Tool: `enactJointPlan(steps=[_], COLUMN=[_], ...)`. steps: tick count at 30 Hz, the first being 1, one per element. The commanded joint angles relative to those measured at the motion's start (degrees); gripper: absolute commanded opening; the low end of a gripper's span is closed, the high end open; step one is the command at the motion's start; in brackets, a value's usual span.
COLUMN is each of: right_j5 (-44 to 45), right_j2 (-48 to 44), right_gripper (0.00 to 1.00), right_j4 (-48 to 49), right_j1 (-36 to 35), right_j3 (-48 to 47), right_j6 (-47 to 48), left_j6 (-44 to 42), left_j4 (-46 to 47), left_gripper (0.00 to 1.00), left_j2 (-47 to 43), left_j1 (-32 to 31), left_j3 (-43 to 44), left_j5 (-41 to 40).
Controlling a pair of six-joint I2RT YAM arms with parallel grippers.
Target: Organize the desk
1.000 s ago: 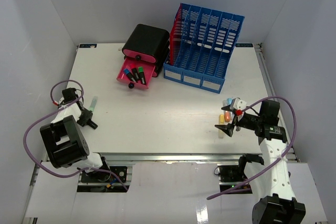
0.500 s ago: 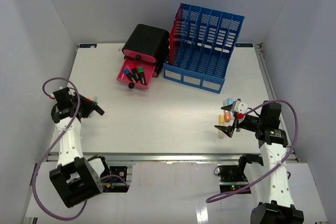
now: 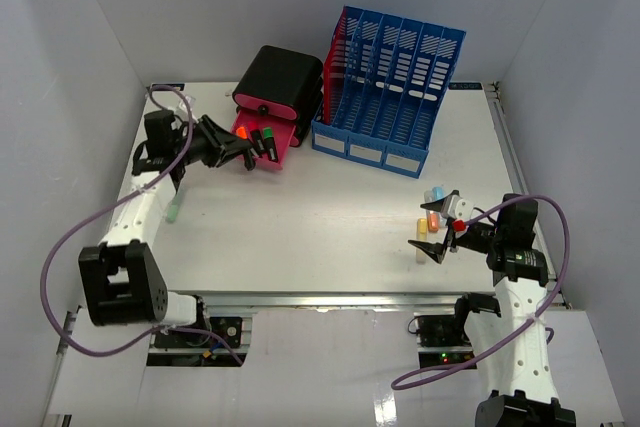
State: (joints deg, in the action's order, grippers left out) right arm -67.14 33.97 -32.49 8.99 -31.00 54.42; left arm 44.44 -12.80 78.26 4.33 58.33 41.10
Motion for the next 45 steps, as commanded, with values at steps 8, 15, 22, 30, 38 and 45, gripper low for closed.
enactJointPlan(steps=[8, 15, 22, 30, 38, 45], right_j5=[-1.7, -1.5, -1.3, -1.2, -1.2, -1.2], right_j2=[-1.4, -1.5, -1.5, -1.8, -1.9, -1.9], right_gripper=[0.89, 0.89, 0.89, 0.89, 0.89, 0.89], right_j4=[0.1, 0.1, 0.1, 0.1, 0.1, 0.0], right_j1=[0.2, 0.2, 0.2, 0.2, 0.2, 0.2], right_j3=[-0.3, -0.4, -0.4, -0.3, -0.3, -0.2], right_j6=[0.7, 0.8, 0.8, 0.7, 0.6, 0.5], left_j6=[2.7, 7.7, 10.6, 8.0, 3.0, 1.5], left_j4=[5.2, 7.1, 7.7, 6.7, -0.9, -2.8], left_gripper=[0.13, 0.14, 0.15, 0.2, 0.41, 0.5], left_j2=[19.6, 25.9, 29.8, 32.7, 38.1, 38.2], left_j1=[-3.7, -7.9, -9.4, -10.0, -10.0, -9.8], left_j3=[15.4, 19.4, 20.8, 23.3, 31.3, 33.6], left_j5=[-2.6, -6.1, -9.0, -9.2, -7.1, -6.8])
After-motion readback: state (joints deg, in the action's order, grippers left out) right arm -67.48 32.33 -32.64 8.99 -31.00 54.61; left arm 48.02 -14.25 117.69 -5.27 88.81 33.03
